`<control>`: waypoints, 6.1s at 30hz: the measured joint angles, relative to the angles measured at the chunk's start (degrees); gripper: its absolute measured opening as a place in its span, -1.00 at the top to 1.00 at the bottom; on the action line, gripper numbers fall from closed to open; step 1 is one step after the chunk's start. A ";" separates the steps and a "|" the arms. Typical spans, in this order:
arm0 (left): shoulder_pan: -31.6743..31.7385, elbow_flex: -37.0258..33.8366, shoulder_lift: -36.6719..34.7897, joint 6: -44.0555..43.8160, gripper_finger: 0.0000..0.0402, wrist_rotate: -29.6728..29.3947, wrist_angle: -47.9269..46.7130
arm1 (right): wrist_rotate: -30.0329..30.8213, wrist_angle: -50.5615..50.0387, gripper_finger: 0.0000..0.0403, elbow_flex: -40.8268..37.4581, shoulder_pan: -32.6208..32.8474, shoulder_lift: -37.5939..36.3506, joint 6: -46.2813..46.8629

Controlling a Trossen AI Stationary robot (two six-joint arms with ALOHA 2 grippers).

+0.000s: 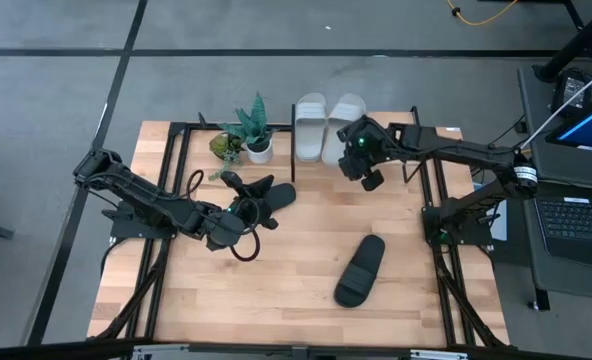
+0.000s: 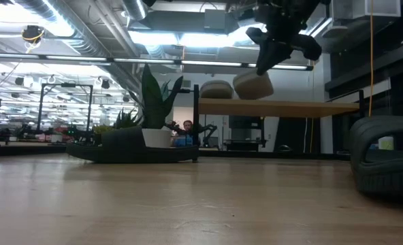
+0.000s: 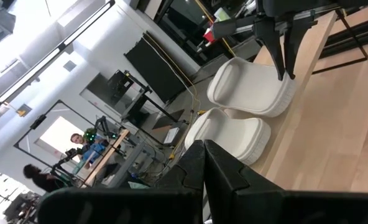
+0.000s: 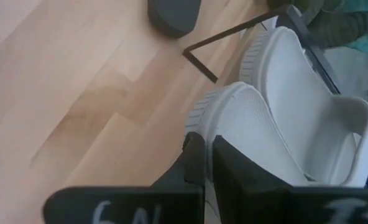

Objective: Pick and place slides into the shelf
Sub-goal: Put the gray slipper on the shelf

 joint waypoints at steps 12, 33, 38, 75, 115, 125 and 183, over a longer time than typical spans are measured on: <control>0.00 0.00 0.00 0.15 1.00 0.00 0.00 | -2.85 -0.50 0.94 0.00 -2.04 0.00 -3.81; 0.00 0.00 0.00 0.17 0.99 0.00 0.02 | -7.21 -0.55 0.94 0.00 -5.11 1.54 -6.53; 0.00 0.00 0.02 0.17 1.00 0.26 0.02 | -7.21 -0.59 0.94 0.00 -5.38 4.09 -6.74; 0.02 0.00 0.02 -1.22 1.00 2.24 0.04 | -7.16 0.24 0.50 0.02 -6.50 4.81 4.31; 0.02 0.00 0.02 -1.33 1.00 4.53 0.09 | 1.02 2.94 -0.01 0.07 -0.79 4.72 20.86; 0.02 0.00 0.02 -1.15 0.99 4.55 0.08 | 7.73 5.34 0.01 0.09 2.00 4.72 34.13; 0.00 0.00 0.02 -1.31 0.99 7.98 0.07 | 17.39 2.15 0.91 0.07 4.15 7.64 41.61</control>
